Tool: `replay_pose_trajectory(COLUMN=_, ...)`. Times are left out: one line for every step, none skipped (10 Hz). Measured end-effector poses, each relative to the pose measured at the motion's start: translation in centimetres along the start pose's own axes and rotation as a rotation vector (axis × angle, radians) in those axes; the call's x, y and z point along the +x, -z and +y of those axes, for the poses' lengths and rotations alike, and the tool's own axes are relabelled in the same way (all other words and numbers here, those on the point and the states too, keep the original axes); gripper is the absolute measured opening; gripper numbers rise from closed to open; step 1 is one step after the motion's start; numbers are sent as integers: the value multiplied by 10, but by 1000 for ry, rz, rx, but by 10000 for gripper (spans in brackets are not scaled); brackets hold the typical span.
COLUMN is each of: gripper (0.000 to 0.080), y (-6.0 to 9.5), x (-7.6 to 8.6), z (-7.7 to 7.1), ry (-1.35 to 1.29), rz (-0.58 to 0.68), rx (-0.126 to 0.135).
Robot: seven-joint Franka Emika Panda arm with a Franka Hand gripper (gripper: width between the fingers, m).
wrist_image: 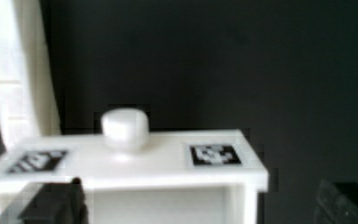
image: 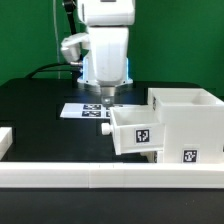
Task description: Assemble drawer
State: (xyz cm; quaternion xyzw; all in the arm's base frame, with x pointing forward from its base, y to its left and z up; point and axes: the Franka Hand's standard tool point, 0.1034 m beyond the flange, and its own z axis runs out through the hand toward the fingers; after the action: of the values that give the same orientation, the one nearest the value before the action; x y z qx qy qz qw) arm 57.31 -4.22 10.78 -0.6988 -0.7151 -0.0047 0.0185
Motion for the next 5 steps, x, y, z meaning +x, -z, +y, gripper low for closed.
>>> replay_pose_trajectory(gripper=649, y=0, x=0, z=1, ry=-4, rz=1, rx=-14)
replay_pose_trajectory(gripper=649, y=-1, x=0, z=3, ry=-4, rz=2, rx=-32)
replay_pose_trajectory(gripper=649, y=-2, x=0, z=2, ry=-4, rz=2, rx=-30)
replay_pose_trajectory(gripper=649, y=-3, x=0, z=2, ry=-4, rz=3, rx=-29)
replay_pose_trajectory(gripper=649, y=-10, x=1, z=5, ry=0, rz=10, rx=-40)
